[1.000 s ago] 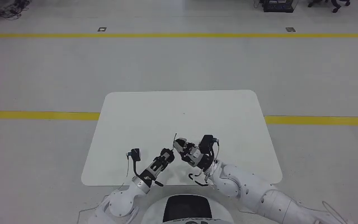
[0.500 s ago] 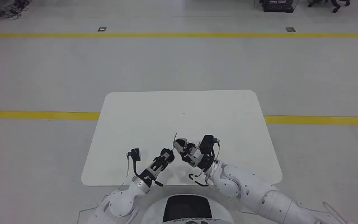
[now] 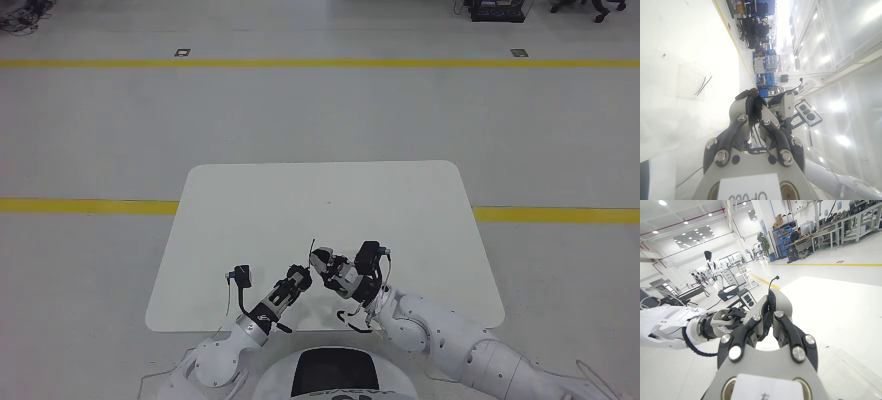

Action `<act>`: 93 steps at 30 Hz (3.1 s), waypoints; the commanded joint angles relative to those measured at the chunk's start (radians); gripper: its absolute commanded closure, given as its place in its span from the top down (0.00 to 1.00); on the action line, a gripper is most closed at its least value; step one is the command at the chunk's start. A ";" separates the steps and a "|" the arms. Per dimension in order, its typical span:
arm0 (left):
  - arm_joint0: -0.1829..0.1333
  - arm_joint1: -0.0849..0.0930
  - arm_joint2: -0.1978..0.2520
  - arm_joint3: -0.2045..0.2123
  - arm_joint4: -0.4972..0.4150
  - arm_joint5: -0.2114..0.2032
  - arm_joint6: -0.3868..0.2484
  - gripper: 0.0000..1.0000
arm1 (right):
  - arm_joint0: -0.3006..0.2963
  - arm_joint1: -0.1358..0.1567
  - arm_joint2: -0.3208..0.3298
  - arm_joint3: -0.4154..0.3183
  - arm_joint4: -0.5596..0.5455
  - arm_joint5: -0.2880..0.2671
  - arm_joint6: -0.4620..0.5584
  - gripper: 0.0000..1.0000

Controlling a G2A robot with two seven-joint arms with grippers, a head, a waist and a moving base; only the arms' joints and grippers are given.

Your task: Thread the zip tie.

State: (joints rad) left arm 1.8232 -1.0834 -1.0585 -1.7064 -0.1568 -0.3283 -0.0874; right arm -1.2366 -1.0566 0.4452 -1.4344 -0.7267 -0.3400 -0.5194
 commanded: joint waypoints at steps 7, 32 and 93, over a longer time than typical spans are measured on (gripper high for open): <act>0.000 0.000 0.000 0.000 0.000 0.000 0.000 0.00 | 0.002 -0.002 -0.003 0.004 0.003 0.000 0.004 0.00; 0.000 0.000 0.000 0.000 0.000 0.000 0.000 0.00 | -0.016 0.011 0.021 -0.029 -0.010 0.000 -0.019 0.00; 0.042 0.065 0.129 -0.052 0.284 -0.012 0.294 0.00 | -0.096 0.050 -0.007 -0.019 -0.185 0.000 -0.322 0.00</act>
State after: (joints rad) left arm 1.8623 -1.0192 -0.9273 -1.7553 0.1310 -0.3400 0.2095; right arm -1.3355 -1.0065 0.4428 -1.4564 -0.9166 -0.3400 -0.8393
